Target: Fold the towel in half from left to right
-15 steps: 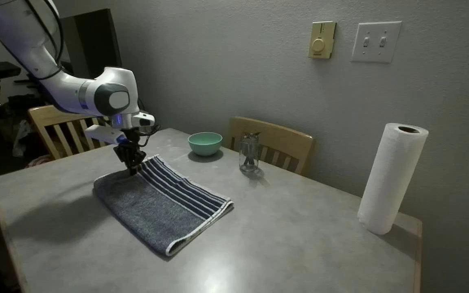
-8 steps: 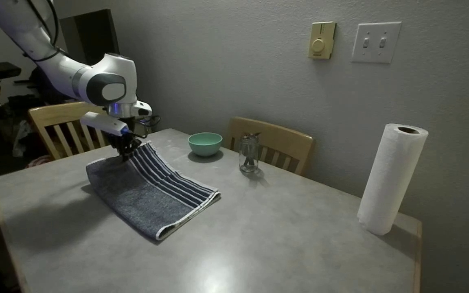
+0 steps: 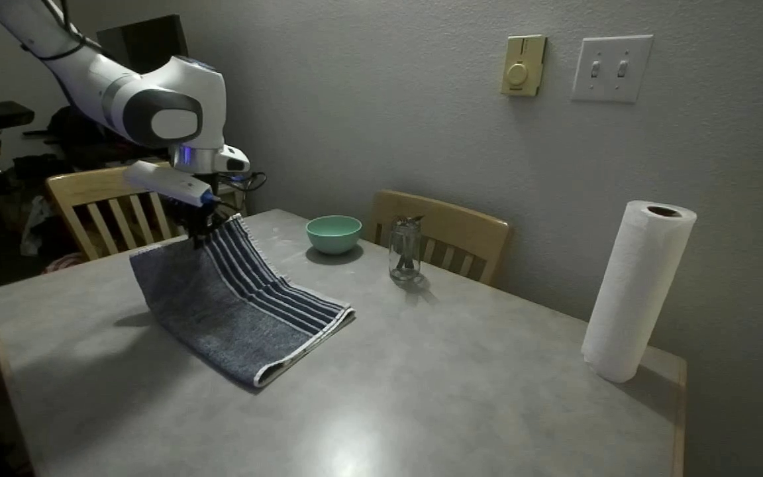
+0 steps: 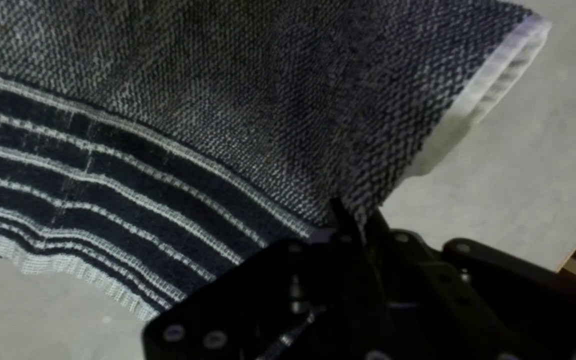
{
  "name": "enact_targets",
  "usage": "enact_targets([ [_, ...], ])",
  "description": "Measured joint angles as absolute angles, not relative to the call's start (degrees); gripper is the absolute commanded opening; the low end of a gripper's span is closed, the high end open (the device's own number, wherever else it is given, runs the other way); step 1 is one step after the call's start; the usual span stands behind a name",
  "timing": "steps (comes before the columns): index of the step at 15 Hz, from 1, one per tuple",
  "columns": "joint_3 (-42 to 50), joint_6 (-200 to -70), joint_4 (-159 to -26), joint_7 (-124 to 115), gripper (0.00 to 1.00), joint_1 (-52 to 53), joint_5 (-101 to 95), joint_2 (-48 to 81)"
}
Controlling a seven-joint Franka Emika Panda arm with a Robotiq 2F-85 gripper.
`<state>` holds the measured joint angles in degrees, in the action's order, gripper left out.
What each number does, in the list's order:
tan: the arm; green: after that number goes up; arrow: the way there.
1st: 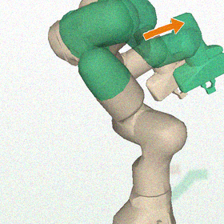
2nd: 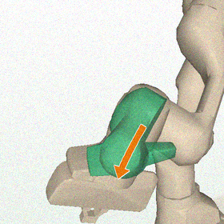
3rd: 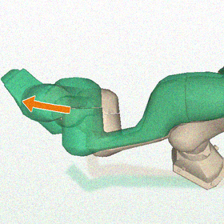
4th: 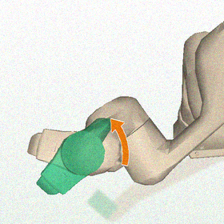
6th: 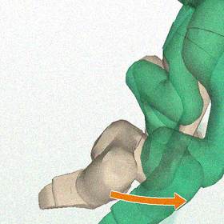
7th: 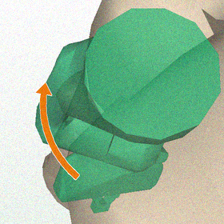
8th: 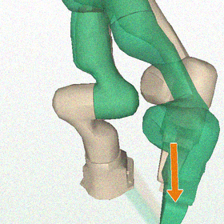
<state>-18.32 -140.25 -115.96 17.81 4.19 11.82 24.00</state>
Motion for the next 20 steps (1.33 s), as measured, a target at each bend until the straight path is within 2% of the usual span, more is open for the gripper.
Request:
enact_targets([
  [10, -14.5, -132.8, -123.7, 32.2, 0.02, 0.5, 14.4, 12.3],
  [20, -6.0, -130.8, -124.8, 46.9, 0.02, -1.3, 14.1, 10.6],
])
